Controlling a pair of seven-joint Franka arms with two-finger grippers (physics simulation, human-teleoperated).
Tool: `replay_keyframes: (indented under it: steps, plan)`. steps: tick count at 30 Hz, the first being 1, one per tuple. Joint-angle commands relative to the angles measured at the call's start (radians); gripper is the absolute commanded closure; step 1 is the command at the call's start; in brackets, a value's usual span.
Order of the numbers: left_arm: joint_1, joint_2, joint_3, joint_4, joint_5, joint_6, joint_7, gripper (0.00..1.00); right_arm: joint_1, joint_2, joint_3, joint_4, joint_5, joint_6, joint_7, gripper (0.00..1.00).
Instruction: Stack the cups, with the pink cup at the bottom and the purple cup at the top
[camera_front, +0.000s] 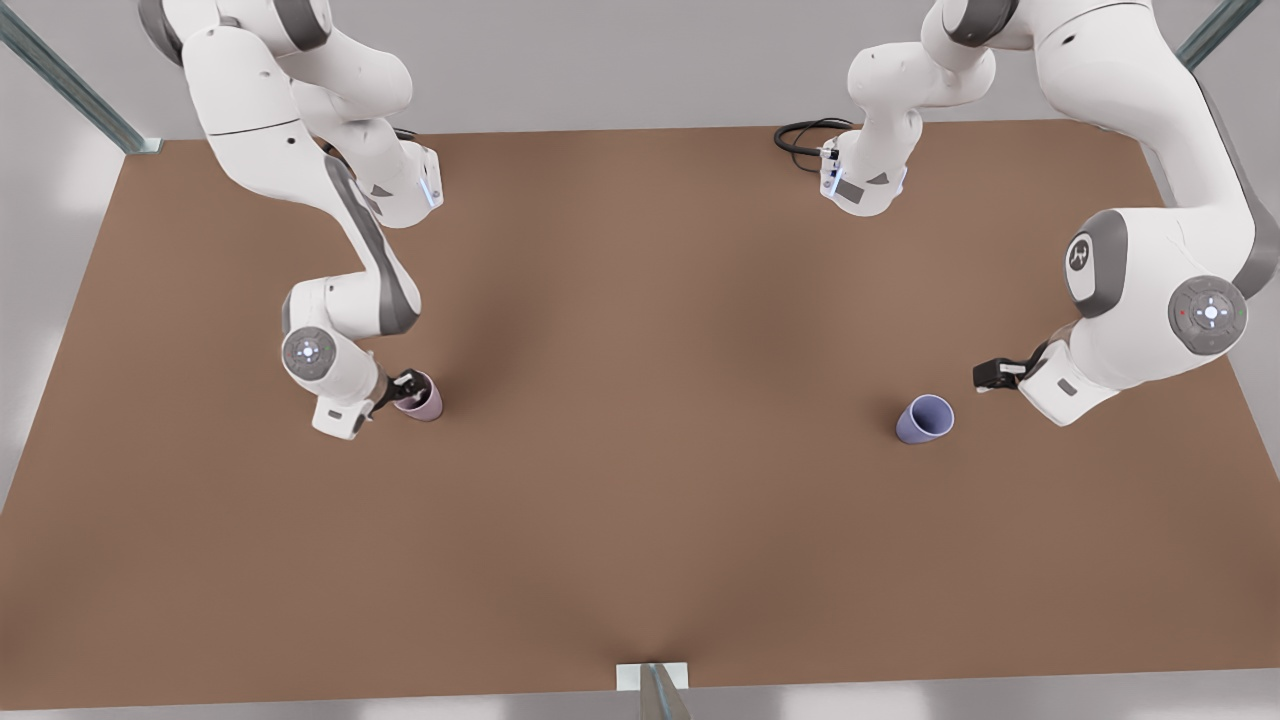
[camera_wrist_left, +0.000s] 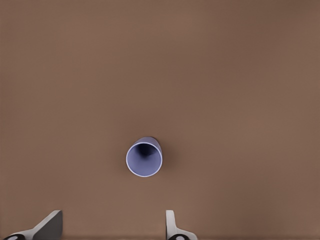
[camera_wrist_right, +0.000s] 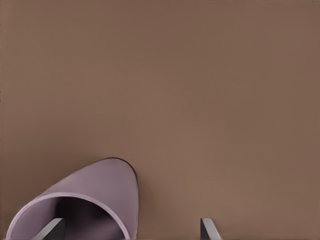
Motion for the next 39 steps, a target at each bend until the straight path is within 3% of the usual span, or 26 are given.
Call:
replay_keyframes:
  steps: [1, 5, 8, 10, 13, 15, 22, 27, 34, 37, 39]
  plan:
    - [0.000, 0.002, 0.000, 0.000, 0.000, 0.008, 0.004, 0.00, 0.002, 0.001, 0.000, -0.003, 0.002, 0.024, -0.049, 0.00]
    - [0.000, 0.007, 0.000, -0.003, 0.001, 0.016, 0.004, 0.00, 0.002, 0.007, 0.000, -0.038, 0.002, 0.090, -0.063, 0.00]
    - [0.002, 0.008, 0.000, -0.004, 0.001, 0.016, 0.004, 0.00, 0.002, 0.019, 0.000, -0.055, 0.002, 0.115, -0.065, 0.24]
    - [0.002, 0.008, 0.000, -0.004, 0.000, 0.016, 0.004, 0.00, 0.003, 0.021, 0.000, -0.055, 0.002, 0.115, -0.082, 0.46]
    - [0.006, 0.004, 0.000, -0.004, 0.000, 0.014, 0.004, 0.00, 0.003, 0.022, 0.000, -0.055, 0.002, 0.116, -0.083, 0.55]
    - [0.006, -0.003, 0.001, -0.003, 0.000, 0.013, 0.004, 0.00, 0.003, 0.022, 0.000, -0.055, 0.002, 0.116, -0.083, 0.77]
    - [0.008, 0.005, 0.001, -0.003, 0.000, 0.013, 0.004, 0.00, 0.012, -0.025, 0.009, -0.009, 0.003, 0.035, -0.036, 0.79]
    - [0.008, 0.008, 0.001, -0.001, 0.000, 0.016, 0.004, 0.00, 0.247, -0.004, 0.014, 0.221, 0.163, -0.115, 0.285, 0.79]
    - [0.008, 0.020, 0.001, -0.001, 0.000, 0.017, 0.004, 0.00, 0.587, 0.471, 0.011, 0.976, 0.166, -0.282, 0.998, 0.79]
    - [0.008, 0.022, 0.001, -0.003, 0.000, 0.017, 0.004, 0.00, 0.637, 0.679, 0.003, 1.220, 0.154, -0.332, 1.044, 0.79]
    - [0.008, 0.025, 0.001, -0.001, -0.002, 0.020, 0.006, 0.00, 0.637, 0.754, 0.000, 1.272, 0.117, -0.298, 1.093, 0.79]
